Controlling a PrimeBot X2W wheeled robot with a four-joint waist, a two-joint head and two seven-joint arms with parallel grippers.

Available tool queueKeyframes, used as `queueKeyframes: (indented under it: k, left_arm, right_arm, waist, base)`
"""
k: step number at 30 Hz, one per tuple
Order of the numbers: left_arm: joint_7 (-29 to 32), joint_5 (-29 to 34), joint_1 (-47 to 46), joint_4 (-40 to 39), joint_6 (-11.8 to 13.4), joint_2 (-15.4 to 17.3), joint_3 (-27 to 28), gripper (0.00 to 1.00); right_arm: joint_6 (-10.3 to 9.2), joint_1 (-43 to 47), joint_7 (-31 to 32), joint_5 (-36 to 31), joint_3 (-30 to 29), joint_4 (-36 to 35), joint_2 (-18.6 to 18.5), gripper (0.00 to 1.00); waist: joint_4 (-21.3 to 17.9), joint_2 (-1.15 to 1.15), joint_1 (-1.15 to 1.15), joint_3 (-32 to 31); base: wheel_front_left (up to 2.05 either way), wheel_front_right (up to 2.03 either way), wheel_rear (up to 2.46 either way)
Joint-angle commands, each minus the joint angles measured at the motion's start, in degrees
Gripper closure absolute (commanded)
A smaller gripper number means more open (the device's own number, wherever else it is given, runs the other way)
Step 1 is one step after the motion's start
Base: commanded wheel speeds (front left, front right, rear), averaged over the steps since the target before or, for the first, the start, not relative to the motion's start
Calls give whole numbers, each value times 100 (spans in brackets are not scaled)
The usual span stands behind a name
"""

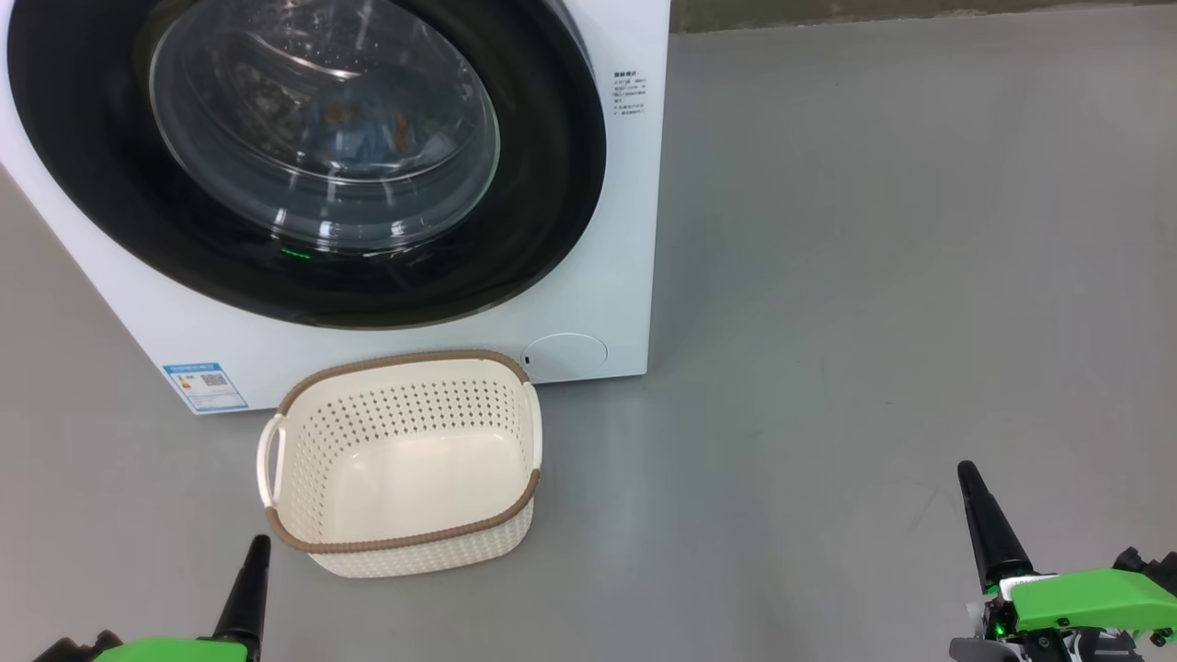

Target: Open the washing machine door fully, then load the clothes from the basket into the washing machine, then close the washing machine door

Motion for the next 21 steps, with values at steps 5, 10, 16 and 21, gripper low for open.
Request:
queueKeyframes:
  k: [5,10,16,21]
  left_arm:
    - [124,-461,-306,-45,-70,132,156,100]
    - [208,-796,-359,3,-103,139,161,100]
    - [309,-1201,-424,62,-143,147,168,100]
    - [363,-1416,-458,93,-164,151,172,100]
  right_arm:
    - [-29,-159,116,406,56,-132,14,100]
    - [-30,-162,200,706,31,-128,30,100]
    - [-32,-166,302,1068,1,-124,49,100]
    - [-33,-168,356,1261,-14,-122,59,100]
  waist:
    - [-7,0,0,-11]
    - [-14,0,0,-22]
    - [-23,0,0,-35]
    - [-28,0,0,-42]
  base:
    - [0,0,0]
    - [0,0,0]
    - [0,0,0]
    - [0,0,0]
